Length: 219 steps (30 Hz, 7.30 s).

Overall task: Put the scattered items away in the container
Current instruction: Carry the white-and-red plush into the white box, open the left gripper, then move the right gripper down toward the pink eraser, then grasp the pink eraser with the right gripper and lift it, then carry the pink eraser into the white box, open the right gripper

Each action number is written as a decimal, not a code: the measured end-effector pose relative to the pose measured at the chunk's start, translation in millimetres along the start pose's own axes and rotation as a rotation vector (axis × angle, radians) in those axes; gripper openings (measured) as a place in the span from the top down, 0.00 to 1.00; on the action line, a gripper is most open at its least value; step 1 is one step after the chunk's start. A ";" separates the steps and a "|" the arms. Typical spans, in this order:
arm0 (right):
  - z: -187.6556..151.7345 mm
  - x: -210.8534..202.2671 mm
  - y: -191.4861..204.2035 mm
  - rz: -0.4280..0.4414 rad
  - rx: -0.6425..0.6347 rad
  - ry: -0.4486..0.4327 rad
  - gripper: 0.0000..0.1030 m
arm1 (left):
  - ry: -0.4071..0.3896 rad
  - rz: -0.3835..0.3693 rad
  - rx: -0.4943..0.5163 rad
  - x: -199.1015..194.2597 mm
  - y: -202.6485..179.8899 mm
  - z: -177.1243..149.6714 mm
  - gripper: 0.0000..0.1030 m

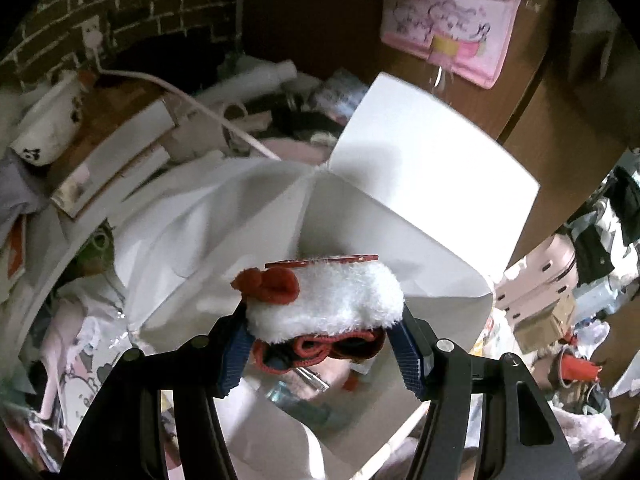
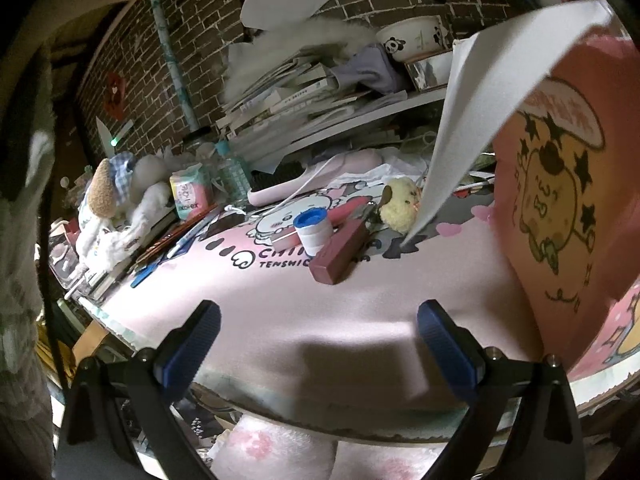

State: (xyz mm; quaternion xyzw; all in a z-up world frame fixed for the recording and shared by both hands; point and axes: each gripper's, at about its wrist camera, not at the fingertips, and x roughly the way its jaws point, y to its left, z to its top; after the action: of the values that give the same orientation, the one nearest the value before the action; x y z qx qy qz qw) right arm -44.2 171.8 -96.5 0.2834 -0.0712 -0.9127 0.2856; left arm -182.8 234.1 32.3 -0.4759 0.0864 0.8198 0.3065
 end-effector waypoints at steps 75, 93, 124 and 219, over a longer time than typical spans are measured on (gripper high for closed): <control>12.8 60.2 28.5 -0.260 -0.181 0.022 0.64 | -0.548 0.496 -0.545 -153.0 145.7 -283.3 0.09; -20.3 6.5 42.9 -0.210 -0.226 -0.038 0.82 | -0.523 0.485 -0.540 -145.1 136.6 -280.7 0.09; -25.9 31.2 29.4 -0.230 -0.146 -0.185 0.85 | -0.495 0.492 -0.520 -138.3 137.3 -270.5 0.09; 106.8 -91.5 22.7 -0.120 -0.450 -0.287 0.85 | -0.477 0.429 -0.521 -122.0 135.2 -270.1 0.09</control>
State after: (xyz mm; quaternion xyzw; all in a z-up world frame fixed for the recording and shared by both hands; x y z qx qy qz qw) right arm -30.9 201.0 42.3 0.0845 0.1104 -0.9517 0.2739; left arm -21.6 -42.0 -30.0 -0.3056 -0.1001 0.9468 0.0093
